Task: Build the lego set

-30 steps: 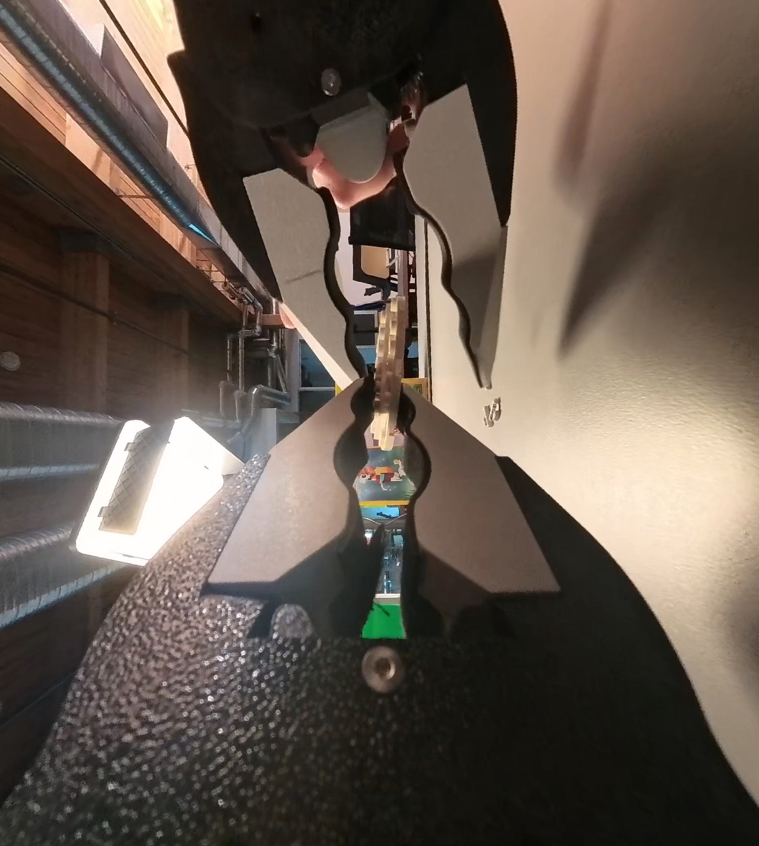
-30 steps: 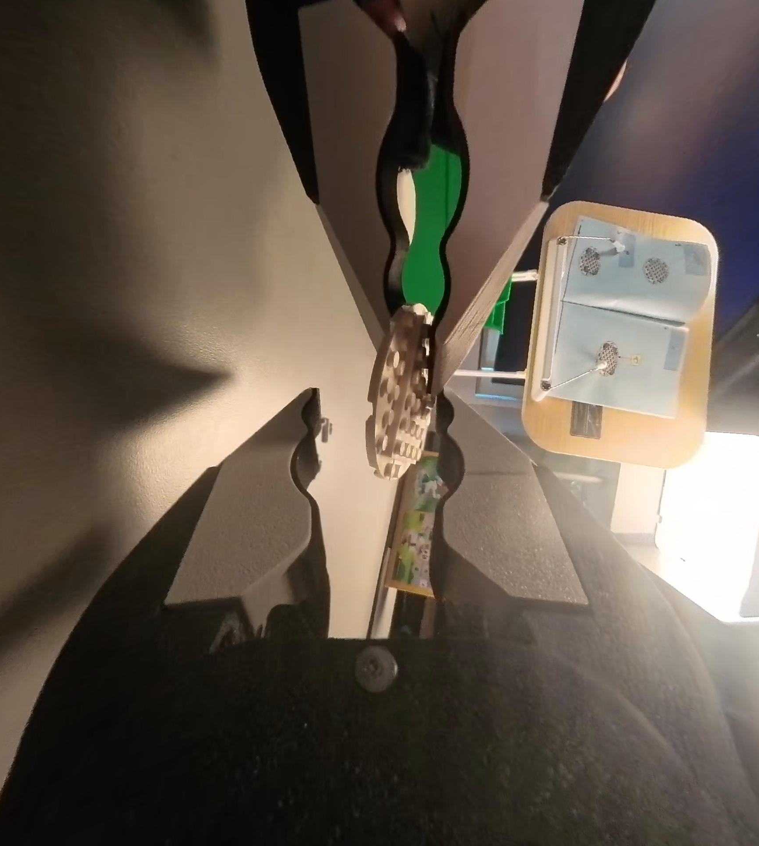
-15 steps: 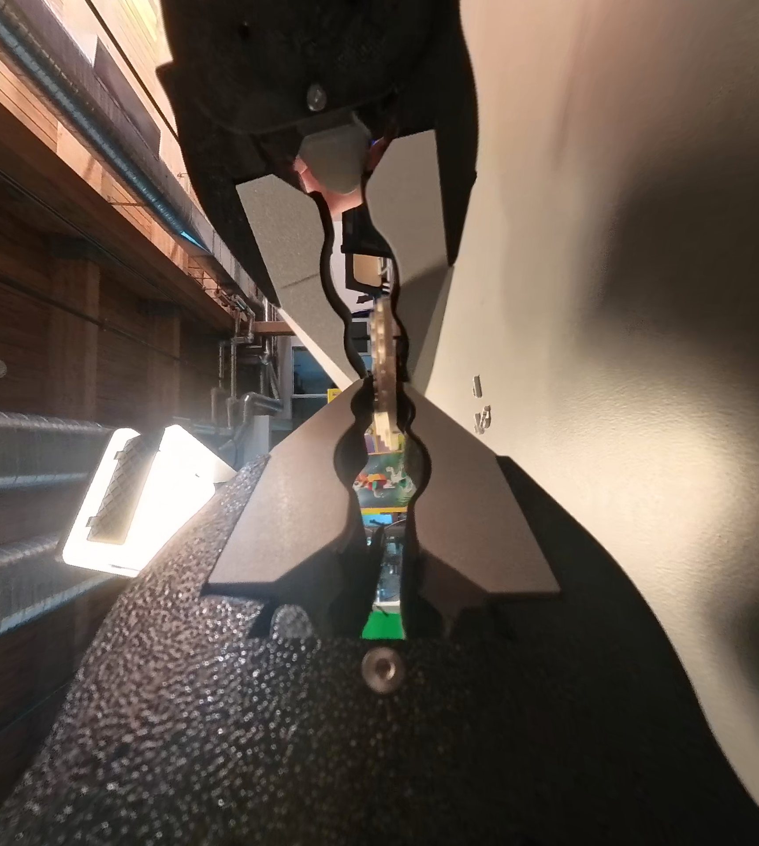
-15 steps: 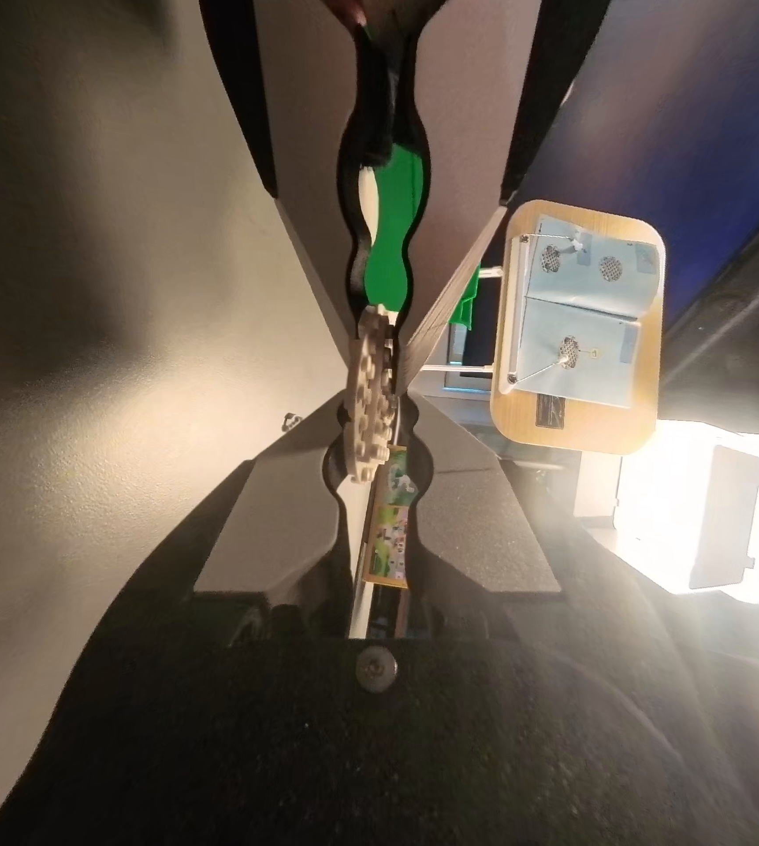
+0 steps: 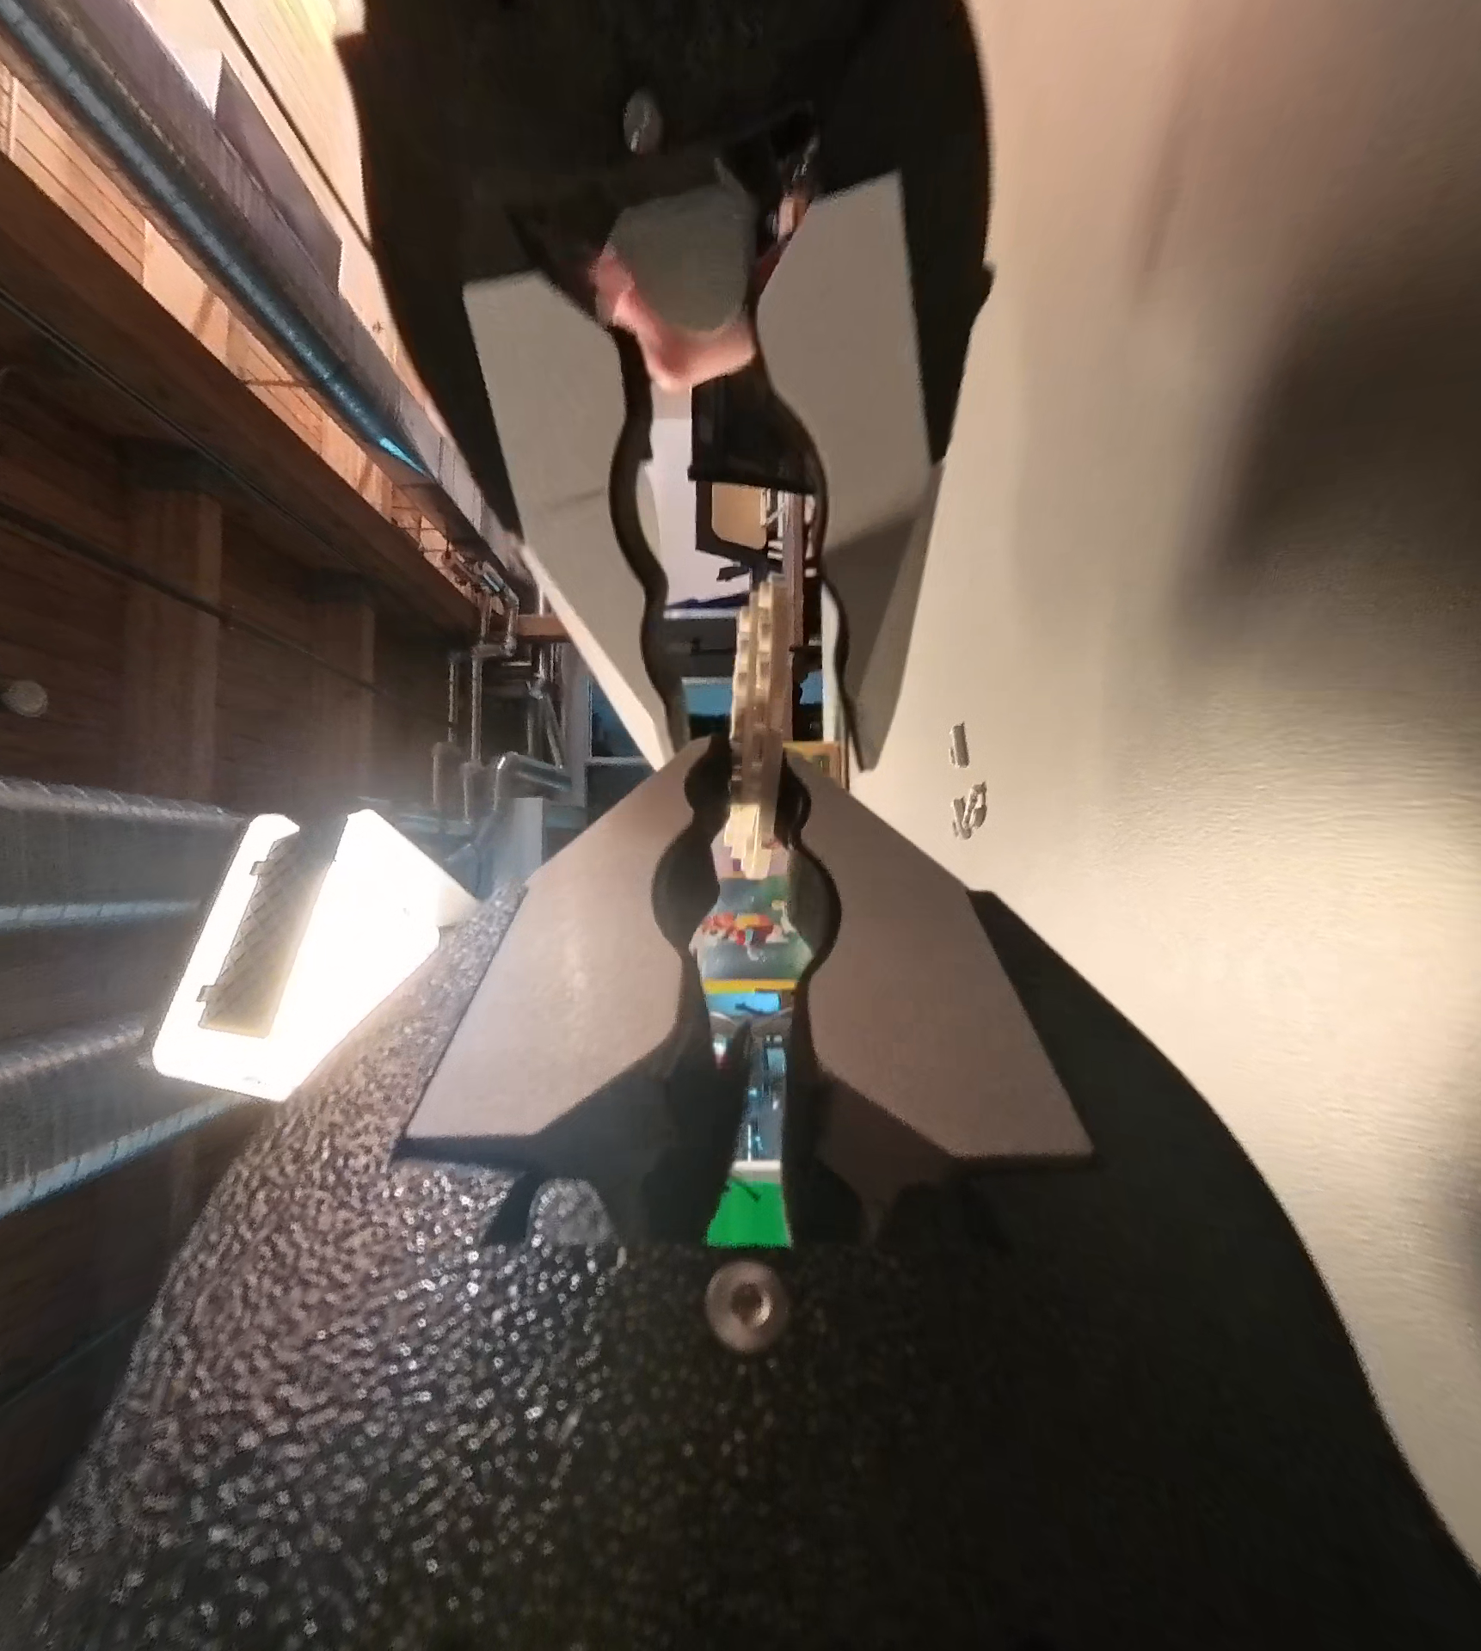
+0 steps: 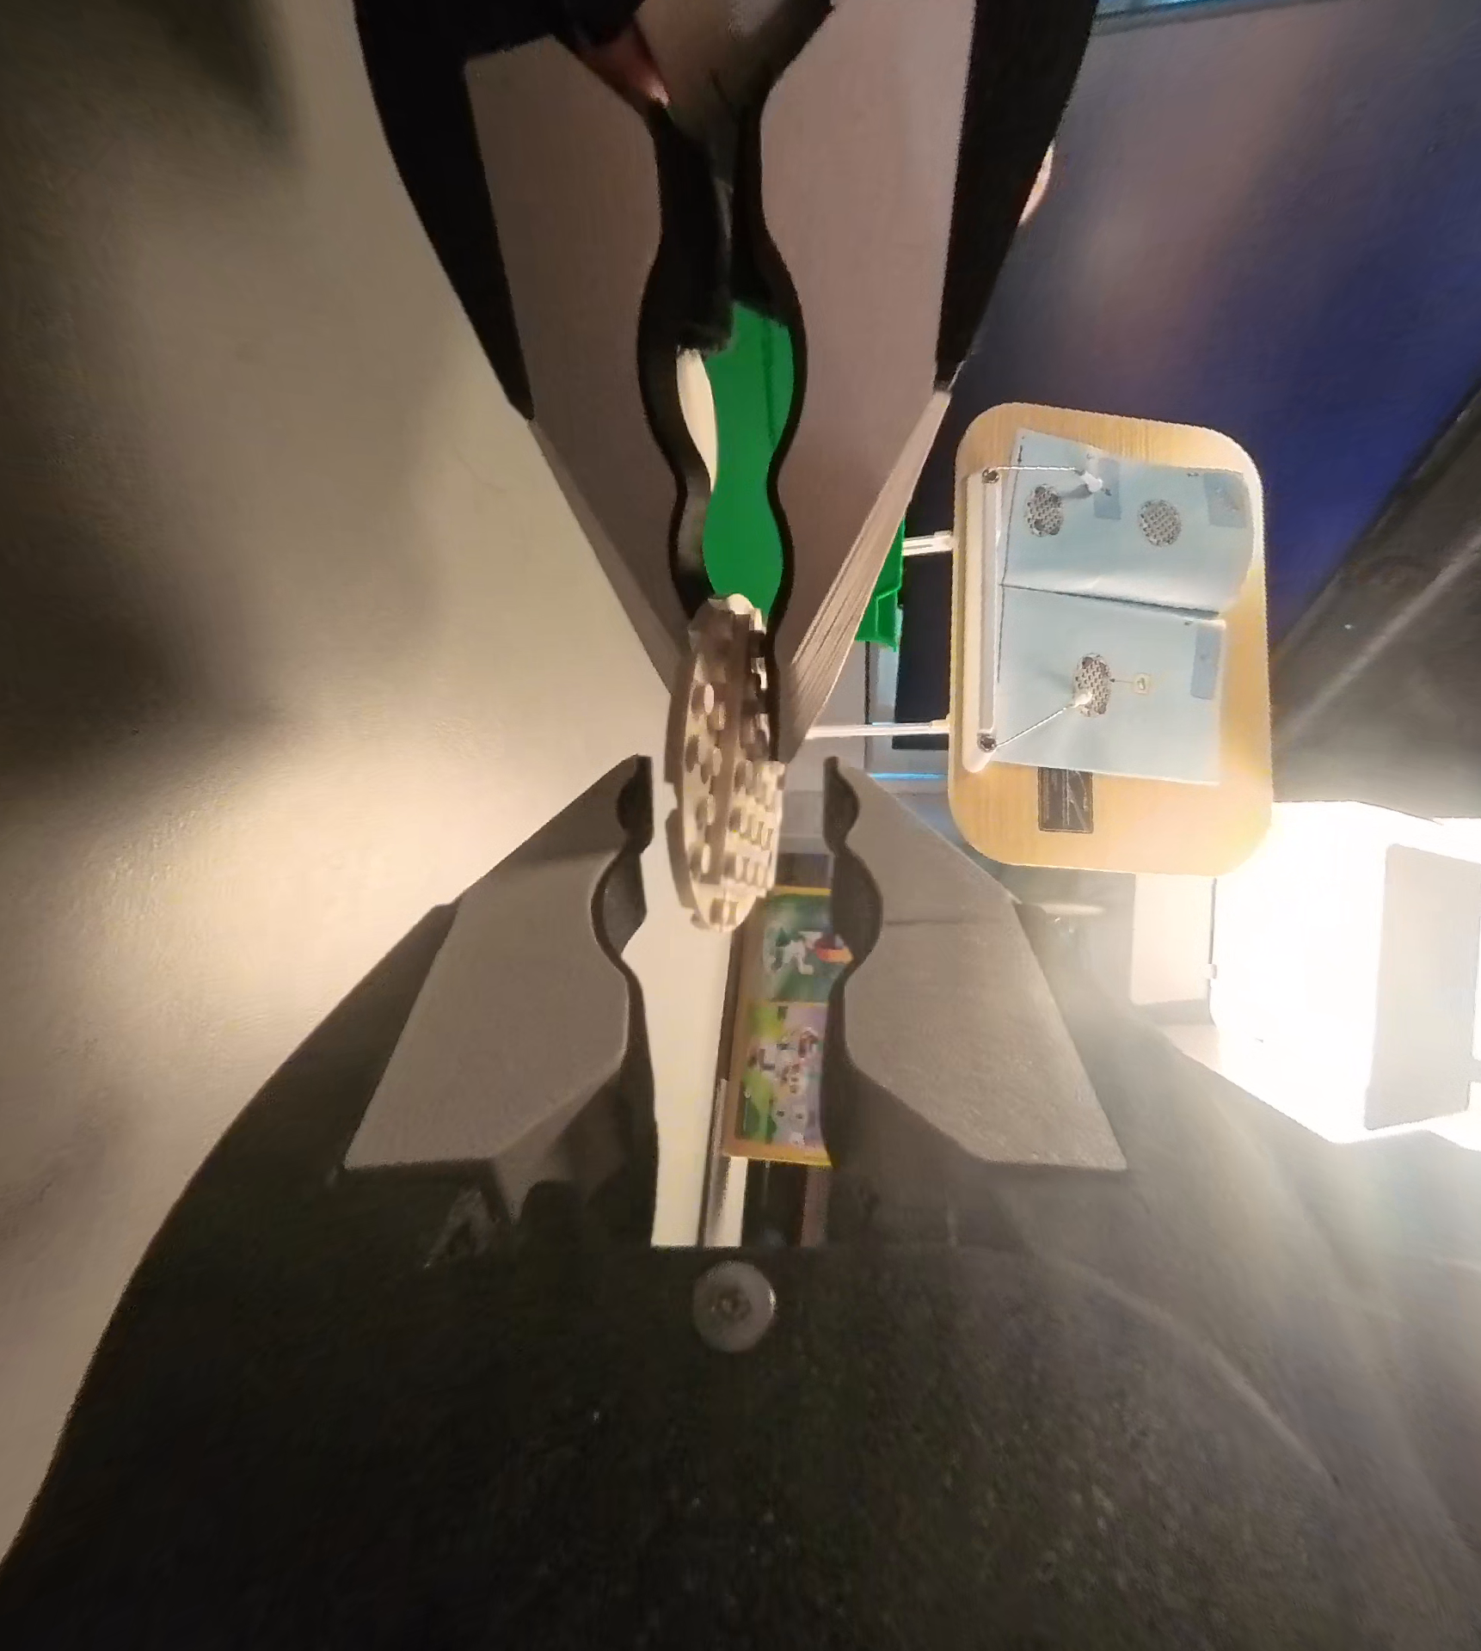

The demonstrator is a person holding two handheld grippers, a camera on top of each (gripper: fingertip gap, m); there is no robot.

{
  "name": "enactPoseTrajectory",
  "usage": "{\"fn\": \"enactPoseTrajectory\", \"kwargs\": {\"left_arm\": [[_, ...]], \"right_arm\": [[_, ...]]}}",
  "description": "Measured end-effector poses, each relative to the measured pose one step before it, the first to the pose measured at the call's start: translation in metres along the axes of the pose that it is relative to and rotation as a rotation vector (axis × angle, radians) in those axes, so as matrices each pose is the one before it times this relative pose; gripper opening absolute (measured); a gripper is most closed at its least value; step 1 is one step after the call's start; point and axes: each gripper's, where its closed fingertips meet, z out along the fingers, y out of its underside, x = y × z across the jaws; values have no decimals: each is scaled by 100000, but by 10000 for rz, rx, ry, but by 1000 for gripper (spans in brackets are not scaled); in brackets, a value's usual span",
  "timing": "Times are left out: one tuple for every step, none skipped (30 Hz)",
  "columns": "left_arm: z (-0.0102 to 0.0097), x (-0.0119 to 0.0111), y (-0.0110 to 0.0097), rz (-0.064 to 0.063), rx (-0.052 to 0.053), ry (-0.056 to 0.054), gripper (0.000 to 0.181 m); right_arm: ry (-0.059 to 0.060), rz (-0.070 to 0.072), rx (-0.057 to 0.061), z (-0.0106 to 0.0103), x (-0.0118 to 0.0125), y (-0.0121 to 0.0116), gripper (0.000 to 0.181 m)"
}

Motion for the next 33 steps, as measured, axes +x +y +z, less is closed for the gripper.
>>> {"fn": "enactPoseTrajectory", "kwargs": {"left_arm": [[22,-208,232,-50,-128,-97,7],[30,-161,217,-63,-113,-49,7],[33,-69,226,-80,-111,-6,7],[42,-45,211,-35,-107,-1,7],[56,-6,214,-10,-123,10,7],[45,20,122,-15,-73,19,7],[6,26,-6,-3,-7,17,7],[-10,-49,-36,15,-4,-35,7],[-20,-105,-53,15,-13,-46,7],[-35,-91,-32,6,-10,-26,7],[-1,-54,20,2,-44,-10,7],[-4,-52,41,2,-43,-8,7],[17,-37,77,20,-81,10,7],[30,-63,87,-22,-114,5,7],[46,-82,40,-25,-103,3,7],[48,-48,40,10,-128,16,7],[45,-61,62,31,-148,10,7],[13,-110,3,26,-101,-33,7],[-5,-112,-57,13,-48,-33,7],[-37,-111,-66,-26,-28,-43,7],[-25,-127,-68,-20,-23,-45,7],[-23,-141,-55,38,-16,-54,7],[-9,-128,-19,44,-19,-48,7],[-31,-161,-19,18,-7,-55,7],[-52,-175,-17,-4,-10,-47,7],[-72,-169,-27,2,3,-52,7],[-82,-205,-55,47,28,-68,7],[-98,-190,-61,44,31,-28,7],[-115,-259,-84,-19,37,-64,7],[-142,-378,-117,-13,46,-137,7],[-183,-470,-143,106,36,-211,8],[-193,-462,-148,191,39,-281,8],[-153,-340,-162,79,67,-246,9]], "right_arm": [[119,52,-19,-120,88,114,39],[130,42,-46,-143,82,160,40],[95,39,-41,-147,32,123,40],[123,40,-34,-154,67,63,39],[245,1,-28,-147,251,-8,36],[279,-86,-21,-136,307,-78,31],[238,-150,-17,-98,259,-119,27],[215,-154,-29,-51,227,-107,22],[130,-141,-24,-11,124,-96,20],[59,-101,-9,13,21,-81,18],[45,-45,-19,36,32,-43,16],[48,-16,-37,56,67,-6,17],[25,3,-60,58,51,0,17],[24,12,-87,71,53,14,16],[52,-18,-96,66,70,-38,15],[45,-54,-103,66,45,-71,14],[27,-59,-133,65,-7,-49,13],[58,-52,-194,80,22,49,12],[73,-64,-211,72,41,111,11],[60,-51,-142,28,57,73,10],[55,15,-74,-10,85,14,9],[38,62,-45,-31,100,-2,8],[43,30,-37,-19,129,-6,8],[50,-38,-23,-26,137,-12,8],[52,-62,1,-31,158,-39,7],[22,-56,35,-33,163,-60,7],[-6,-32,74,-52,181,-95,7],[-33,11,101,-75,185,-92,7],[-37,55,110,-74,208,-100,7],[16,65,122,-114,308,-131,7],[44,65,134,-125,358,-175,7],[31,78,135,-142,383,-178,7],[-12,66,115,-136,311,-145,7]]}}
